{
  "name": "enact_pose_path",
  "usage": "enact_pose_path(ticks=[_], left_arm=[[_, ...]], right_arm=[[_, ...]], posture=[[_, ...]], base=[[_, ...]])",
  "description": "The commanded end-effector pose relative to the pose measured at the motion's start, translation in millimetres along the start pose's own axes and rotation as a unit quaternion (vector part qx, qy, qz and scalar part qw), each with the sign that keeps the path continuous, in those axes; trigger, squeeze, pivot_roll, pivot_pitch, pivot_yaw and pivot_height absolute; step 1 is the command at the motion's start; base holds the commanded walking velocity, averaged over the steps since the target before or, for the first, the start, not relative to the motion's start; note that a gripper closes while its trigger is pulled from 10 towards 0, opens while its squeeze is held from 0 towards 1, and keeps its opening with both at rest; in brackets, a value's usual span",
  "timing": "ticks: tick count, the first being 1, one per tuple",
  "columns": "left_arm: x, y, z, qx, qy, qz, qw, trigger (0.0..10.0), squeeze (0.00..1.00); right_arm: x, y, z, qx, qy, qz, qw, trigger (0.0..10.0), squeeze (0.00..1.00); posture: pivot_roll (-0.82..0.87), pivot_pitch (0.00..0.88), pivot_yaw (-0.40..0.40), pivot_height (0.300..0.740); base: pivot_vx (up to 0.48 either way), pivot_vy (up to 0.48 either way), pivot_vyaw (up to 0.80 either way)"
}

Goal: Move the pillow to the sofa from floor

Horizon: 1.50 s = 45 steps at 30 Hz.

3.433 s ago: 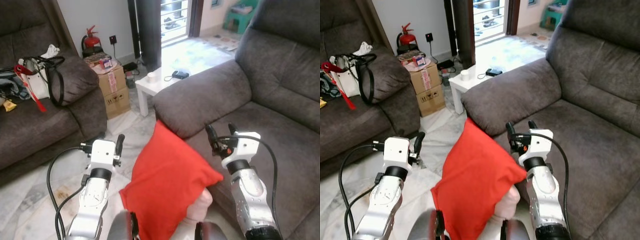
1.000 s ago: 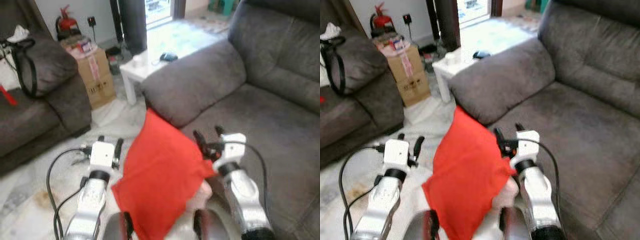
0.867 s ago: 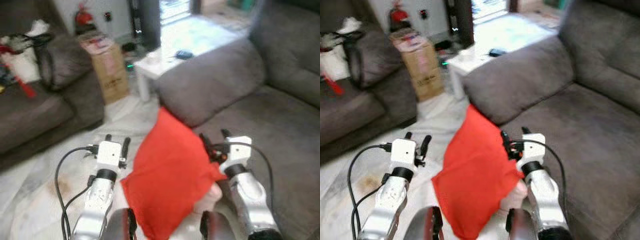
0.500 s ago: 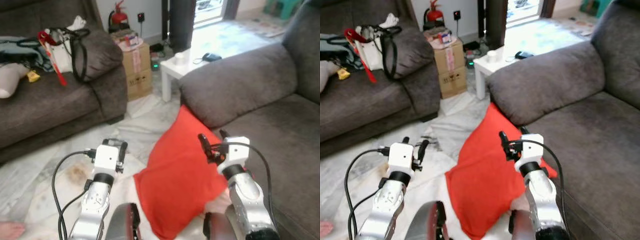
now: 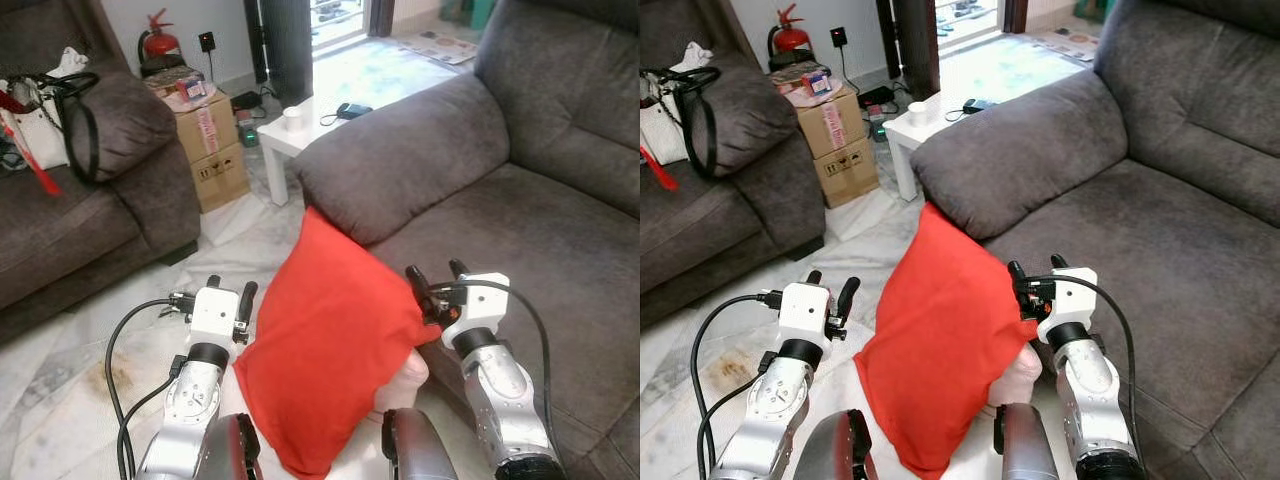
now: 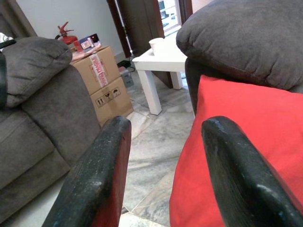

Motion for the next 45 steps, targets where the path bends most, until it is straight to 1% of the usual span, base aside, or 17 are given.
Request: enact_pose_path(ticks=[1,8,35,38,42,43,45], left_arm=[[-3,-4.2,-0.9,0.003,-0.008,0.000,1.000,10.0,0.00],[-3,-4.0,-0.4,0.003,-0.008,-0.001,1.000,10.0,0.00],[-2,-2.3,-0.2,0.000,-0.006,0.001,1.000,10.0,0.00],[-2,-0.5,0.2,-0.005,-0.005,0.002,1.000,10.0,0.00],[-2,4.4,-0.7,-0.021,-0.004,-0.002,1.000,10.0,0.00],[-9,10.2,-3.1,-0.038,-0.020,-0.002,0.999,10.0,0.00],[-13,12.3,-4.3,-0.044,-0.027,-0.001,0.999,10.0,0.00]], right_arm=[[2,-3.1,1.9,0.003,0.005,0.002,1.000,10.0,0.00],[2,-3.0,2.8,0.003,0.005,0.000,1.000,10.0,0.00],[2,-4.4,3.3,0.004,0.006,0.000,1.000,10.0,0.00],[1,-4.6,3.3,0.004,0.005,0.001,1.000,10.0,0.00],[-1,-3.0,2.7,0.001,0.002,0.001,1.000,10.0,0.00],[-4,-1.6,2.0,-0.002,-0.005,-0.001,1.000,10.0,0.00],[-6,-1.1,1.7,-0.003,-0.008,-0.002,1.000,10.0,0.00]], posture=[[-0.08,0.079,0.059,0.580],[-0.08,0.079,0.059,0.580],[-0.08,0.080,0.059,0.580],[-0.08,0.081,0.059,0.580],[-0.08,0.080,0.059,0.580],[-0.08,0.080,0.060,0.580],[-0.08,0.080,0.060,0.580]], base=[[0.000,0.000,0.00],[0.000,0.000,0.00],[0.275,0.000,0.00],[0.273,0.000,0.00],[0.000,0.000,0.00],[0.000,0.000,0.00],[0.000,0.000,0.00]])
Point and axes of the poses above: a point about 5 cm out from each wrist's last joint towards the gripper, its own z axis pointing out of the wrist towards the gripper, its own x axis along the axis of the wrist's last joint, y = z × x, the point moved 3 cm from there along z, pointing out of the wrist towards the gripper, and after that the axes turned 11 degrees about z, right-handed, at the moved point
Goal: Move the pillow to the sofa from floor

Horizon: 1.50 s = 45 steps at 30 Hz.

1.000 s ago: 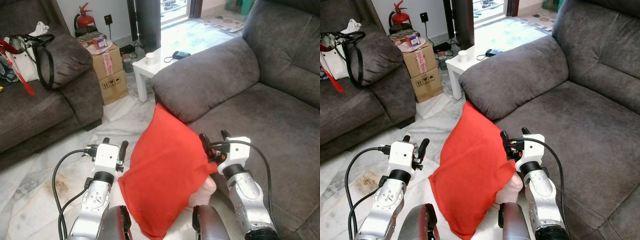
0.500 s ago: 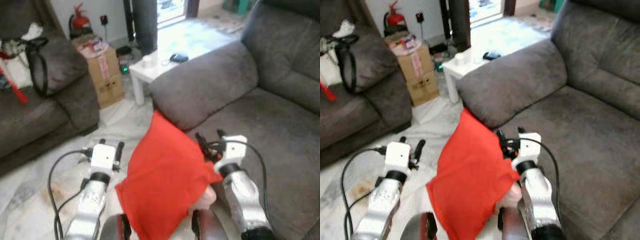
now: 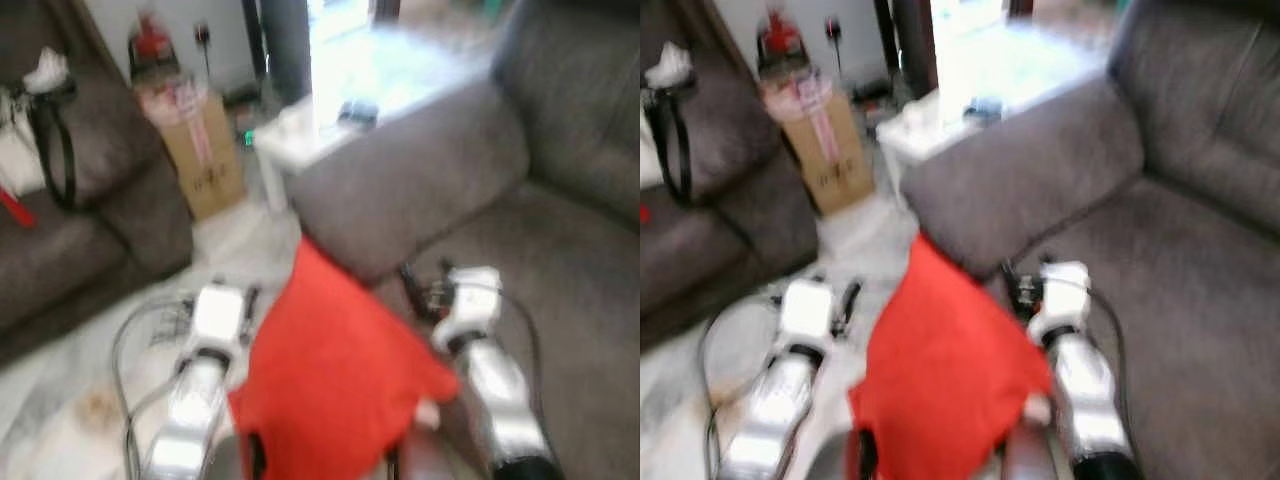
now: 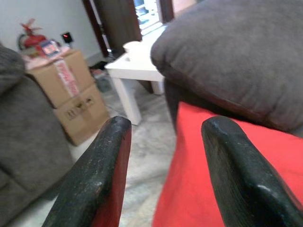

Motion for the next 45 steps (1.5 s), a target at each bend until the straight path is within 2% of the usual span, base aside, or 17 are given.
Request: enact_pose_path(ticks=[1,8,14,19,22,25,28,29,31,33,34,35,36,37,39,42,45], left_arm=[[-18,-4.4,-7.8,-0.003,-0.035,0.004,0.999,10.0,0.00],[-56,-6.7,-25.8,-0.016,-0.110,0.037,0.993,10.0,0.00],[-70,-8.1,-39.4,-0.013,-0.142,0.050,0.989,10.0,0.00],[-77,-7.2,-46.8,-0.016,-0.156,0.060,0.986,10.0,0.00],[-88,-8.3,-58.5,-0.022,-0.186,0.080,0.979,10.0,0.00],[-92,-14.3,-64.8,-0.011,-0.199,0.089,0.976,10.0,0.00],[-86,-44.9,-73.8,0.077,-0.187,0.121,0.972,10.0,0.00],[-75,-63.5,-75.6,0.136,-0.163,0.109,0.971,10.0,0.00],[-66,-73.5,-77.3,0.165,-0.142,0.093,0.972,10.0,0.00],[-68,-66.4,-79.0,0.128,-0.146,0.091,0.977,10.0,0.00],[-81,-50.7,-84.1,0.071,-0.174,0.088,0.978,10.0,0.00],[-85,-45.9,-86.3,0.055,-0.182,0.088,0.978,10.0,0.00],[-103,-29.3,-99.0,0.003,-0.221,0.095,0.971,10.0,0.00],[-109,-25.1,-105.0,-0.008,-0.235,0.099,0.967,10.0,0.00],[-129,-21.1,-122.4,-0.008,-0.289,0.114,0.951,10.0,0.00],[-142,-22.3,-134.7,0.010,-0.335,0.106,0.936,10.0,0.00],[-146,-24.7,-138.8,0.025,-0.350,0.096,0.932,10.0,0.00]], right_arm=[[-9,-10.0,-0.2,0.010,-0.014,0.007,1.000,10.0,0.00],[-37,9.5,-3.7,-0.045,-0.091,0.009,0.995,10.0,0.00],[-56,23.0,-8.3,-0.097,-0.137,0.076,0.983,10.0,0.00],[-59,25.3,-8.9,-0.098,-0.145,0.070,0.982,10.0,0.00],[-75,31.0,-15.0,-0.111,-0.199,0.053,0.972,10.0,0.00],[-78,36.1,-17.4,-0.137,-0.205,0.089,0.965,10.0,0.00],[-84,41.8,-22.2,-0.163,-0.217,0.120,0.955,10.0,0.00],[-85,43.2,-24.1,-0.166,-0.217,0.128,0.953,10.0,0.00],[-86,44.8,-25.8,-0.168,-0.217,0.125,0.953,10.0,0.00],[-86,45.9,-27.1,-0.170,-0.217,0.123,0.953,10.0,0.00],[-86,46.0,-27.2,-0.171,-0.216,0.125,0.953,10.0,0.00],[-86,45.9,-27.1,-0.171,-0.216,0.126,0.953,10.0,0.00],[-85,45.9,-26.3,-0.172,-0.213,0.127,0.954,10.0,0.00],[-85,46.0,-25.9,-0.172,-0.211,0.127,0.954,10.0,0.00],[-82,47.5,-24.7,-0.170,-0.208,0.116,0.956,10.0,0.00],[-81,51.7,-26.3,-0.177,-0.207,0.117,0.955,10.0,0.00],[-82,56.2,-31.2,-0.182,-0.211,0.115,0.953,10.0,0.00]], posture=[[-0.08,0.080,0.060,0.580],[-0.07,0.084,0.059,0.580],[-0.07,0.092,0.058,0.580],[-0.07,0.099,0.058,0.580],[-0.06,0.103,0.055,0.580],[-0.06,0.105,0.055,0.580],[-0.06,0.110,0.054,0.580],[-0.06,0.110,0.054,0.580],[-0.05,0.114,0.053,0.580],[-0.05,0.114,0.053,0.580],[-0.04,0.113,0.055,0.580],[-0.04,0.113,0.055,0.580],[-0.05,0.112,0.058,0.580],[-0.05,0.112,0.060,0.580],[-0.05,0.113,0.059,0.580],[-0.05,0.112,0.056,0.580],[-0.05,0.112,0.054,0.580]], base=[[0.000,0.000,0.00],[0.000,0.000,0.00],[0.000,0.000,0.00],[0.000,0.000,0.00],[0.000,0.000,0.00],[0.000,0.000,0.00],[0.000,0.000,0.00],[0.000,0.000,0.00],[0.000,0.000,0.00],[0.000,0.000,0.00],[0.000,0.000,0.00],[0.000,0.000,0.00],[0.000,0.000,0.00],[0.000,0.000,0.00],[0.000,0.000,0.00],[0.000,0.000,0.00],[0.000,0.000,0.00]])
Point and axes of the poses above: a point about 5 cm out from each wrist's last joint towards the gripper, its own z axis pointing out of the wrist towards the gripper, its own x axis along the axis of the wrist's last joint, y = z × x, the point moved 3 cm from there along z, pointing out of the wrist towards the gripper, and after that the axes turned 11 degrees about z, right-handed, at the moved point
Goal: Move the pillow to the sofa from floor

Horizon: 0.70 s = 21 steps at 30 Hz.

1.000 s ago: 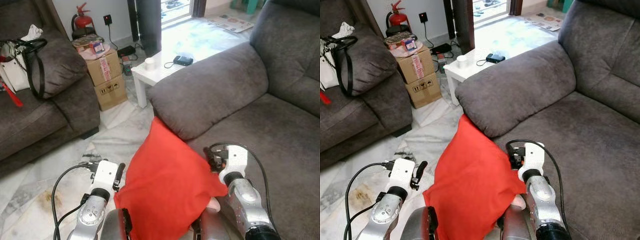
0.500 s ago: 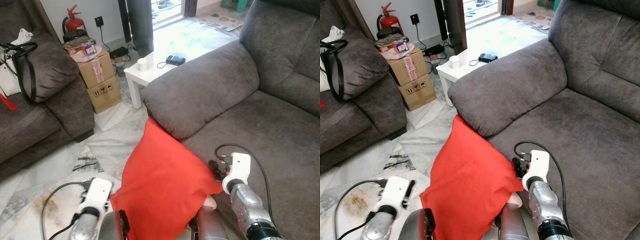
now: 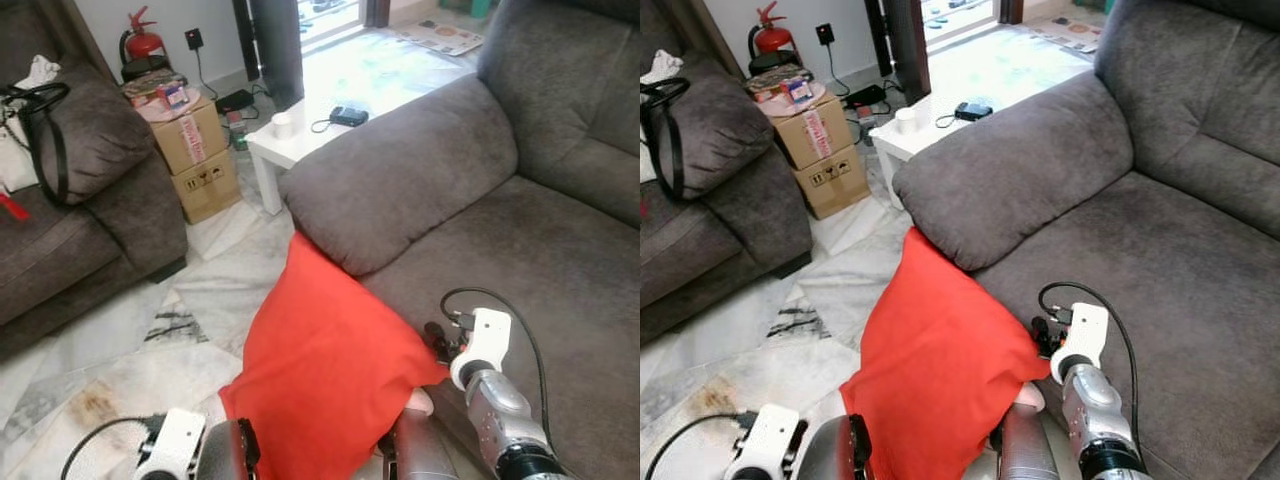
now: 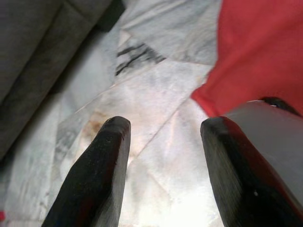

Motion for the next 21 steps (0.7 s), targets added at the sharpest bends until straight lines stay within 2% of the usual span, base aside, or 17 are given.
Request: enact_pose_path(ticks=[1,6,7,8,9,13,14,15,19,20,21], left_arm=[[-8,-0.6,-1.1,0.004,-0.017,-0.006,1.000,10.0,0.00],[-6,-1.3,0.9,0.007,-0.012,-0.007,1.000,10.0,0.00],[-5,-2.1,1.7,0.008,-0.011,-0.008,1.000,10.0,0.00],[-4,-2.9,2.5,0.010,-0.010,-0.009,1.000,10.0,0.00],[-3,-3.5,3.0,0.011,-0.009,-0.010,1.000,10.0,0.00],[-1,-4.3,4.6,0.011,-0.008,-0.012,1.000,10.0,0.00],[0,-3.4,7.1,0.009,-0.006,-0.015,1.000,10.0,0.00],[0,-3.0,7.9,0.008,-0.005,-0.016,1.000,10.0,0.00],[4,0.9,11.2,-0.002,0.003,-0.019,1.000,10.0,0.00],[5,1.2,12.2,-0.003,0.004,-0.019,1.000,10.0,0.00],[5,1.2,12.2,-0.003,0.004,-0.019,1.000,10.0,0.00]], right_arm=[[-3,10.1,-4.0,-0.012,-0.005,0.001,1.000,10.0,0.00],[1,11.0,-5.6,-0.004,0.009,0.017,1.000,10.0,0.00],[3,10.0,-6.4,0.004,0.015,0.021,1.000,10.0,0.46],[5,8.8,-7.3,0.013,0.022,0.026,0.999,10.0,0.46],[7,7.4,-8.2,0.025,0.030,0.031,0.999,10.0,1.00],[15,2.7,-10.3,0.060,0.045,0.042,0.996,10.0,1.00],[22,-1.2,-12.1,0.097,0.051,0.031,0.993,10.0,1.00],[24,-2.0,-12.6,0.107,0.052,0.026,0.993,10.0,1.00],[35,-6.5,-17.4,0.184,0.041,-0.051,0.981,10.0,1.00],[34,-9.5,-20.2,0.213,0.031,-0.102,0.971,10.0,1.00],[34,-9.5,-20.2,0.213,0.031,-0.102,0.971,10.0,1.00]], posture=[[-0.05,0.112,0.054,0.580],[-0.05,0.112,0.054,0.580],[-0.05,0.111,0.053,0.580],[-0.05,0.111,0.053,0.580],[-0.05,0.111,0.053,0.580],[-0.05,0.112,0.055,0.580],[-0.06,0.112,0.056,0.580],[-0.06,0.112,0.056,0.580],[-0.06,0.109,0.056,0.580],[-0.06,0.108,0.056,0.580],[-0.06,0.108,0.056,0.580]], base=[[0.000,0.000,0.00],[0.000,0.000,0.00],[0.000,0.000,0.00],[0.000,0.000,0.00],[0.000,0.000,0.00],[0.000,0.000,0.00],[0.000,0.000,0.00],[0.000,0.000,0.00],[0.000,0.000,0.00],[0.000,0.000,0.00],[0.000,0.000,0.00]])
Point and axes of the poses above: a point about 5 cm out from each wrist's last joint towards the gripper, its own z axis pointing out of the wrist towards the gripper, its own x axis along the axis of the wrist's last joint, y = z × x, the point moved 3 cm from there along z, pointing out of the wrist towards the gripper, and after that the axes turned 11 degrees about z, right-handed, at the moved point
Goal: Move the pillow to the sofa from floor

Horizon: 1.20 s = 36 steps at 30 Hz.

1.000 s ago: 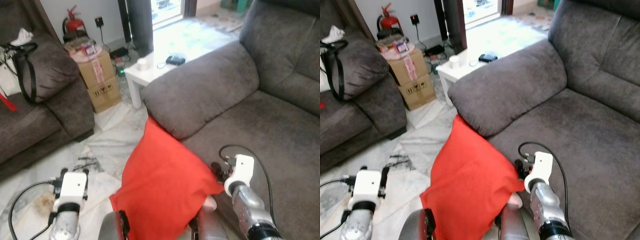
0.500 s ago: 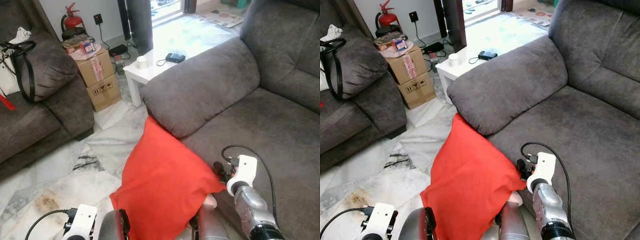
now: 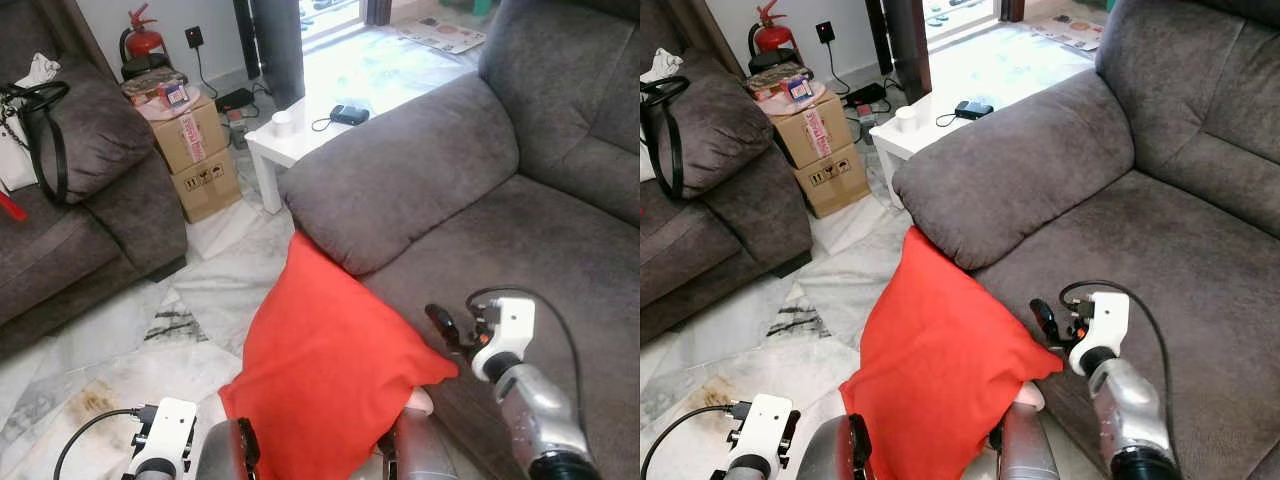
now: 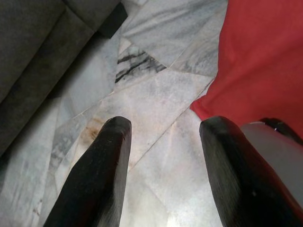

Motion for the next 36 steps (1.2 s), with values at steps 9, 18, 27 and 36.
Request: enact_pose_path(ticks=[9,18,27,36], left_arm=[[-4,3.7,1.4,-0.011,-0.002,-0.001,1.000,10.0,0.00],[2,4.6,3.5,-0.012,0.011,-0.003,1.000,10.0,0.00],[4,9.1,4.3,-0.017,0.016,-0.002,1.000,10.0,0.00],[5,11.4,5.3,-0.025,0.020,0.000,0.999,10.0,0.00]], right_arm=[[-29,-14.0,-2.3,0.056,-0.084,-0.127,0.987,10.0,1.00],[-48,-31.9,0.9,0.078,-0.099,-0.161,0.979,10.0,1.00],[-51,-26.5,1.4,0.071,-0.117,-0.204,0.969,10.0,0.05],[-81,-46.4,-5.4,0.132,-0.169,-0.145,0.966,10.0,0.00]], posture=[[-0.06,0.110,0.057,0.580],[-0.05,0.115,0.058,0.580],[-0.06,0.117,0.055,0.580],[-0.06,0.121,0.055,0.580]], base=[[0.000,0.000,0.00],[0.000,0.000,0.00],[0.000,0.000,0.00],[0.000,0.000,0.00]])
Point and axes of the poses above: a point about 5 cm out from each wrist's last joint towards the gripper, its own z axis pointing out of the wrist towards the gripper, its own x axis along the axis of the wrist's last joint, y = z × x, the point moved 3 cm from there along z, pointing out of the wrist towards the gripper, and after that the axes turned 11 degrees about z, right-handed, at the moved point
